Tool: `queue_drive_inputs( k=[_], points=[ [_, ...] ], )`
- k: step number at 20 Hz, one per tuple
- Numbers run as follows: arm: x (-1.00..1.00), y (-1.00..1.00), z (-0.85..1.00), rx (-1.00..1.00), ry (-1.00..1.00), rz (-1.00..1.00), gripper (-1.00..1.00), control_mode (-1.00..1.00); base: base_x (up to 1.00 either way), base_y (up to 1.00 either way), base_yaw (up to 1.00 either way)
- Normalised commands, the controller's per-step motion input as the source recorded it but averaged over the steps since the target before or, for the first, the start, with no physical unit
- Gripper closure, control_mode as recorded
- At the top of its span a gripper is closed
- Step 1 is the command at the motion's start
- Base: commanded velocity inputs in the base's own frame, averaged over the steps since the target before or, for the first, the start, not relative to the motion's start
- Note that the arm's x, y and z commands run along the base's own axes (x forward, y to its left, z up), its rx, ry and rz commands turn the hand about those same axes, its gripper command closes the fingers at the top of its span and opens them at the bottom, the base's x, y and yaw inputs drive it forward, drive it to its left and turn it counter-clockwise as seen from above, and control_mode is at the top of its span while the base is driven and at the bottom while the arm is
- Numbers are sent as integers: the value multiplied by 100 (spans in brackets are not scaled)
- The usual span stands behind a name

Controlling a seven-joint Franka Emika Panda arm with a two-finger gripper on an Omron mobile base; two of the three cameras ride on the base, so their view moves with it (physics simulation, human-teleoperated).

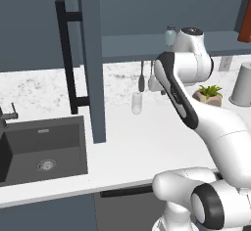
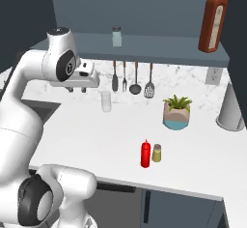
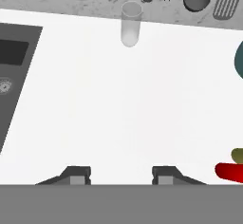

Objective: Put the shaker and condiment bottle from the counter next to their counterparts in the cabinet.

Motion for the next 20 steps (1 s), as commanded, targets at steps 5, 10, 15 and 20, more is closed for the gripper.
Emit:
queue_drive_inputs(
  k=[5,10,15,20],
  points=[
    [-13,-31,-4,0,-1,-7,-100,-100,0,0,0],
    [-34,-47,-24,-9,-19,-37,-100,-100,0,0,0],
    [-31,-33,-81,-28,-4,-30,-100,-100,0,0,0],
    [-1,-44,-91,-20,-7,-18,-100,-100,0,0,0]
  ],
)
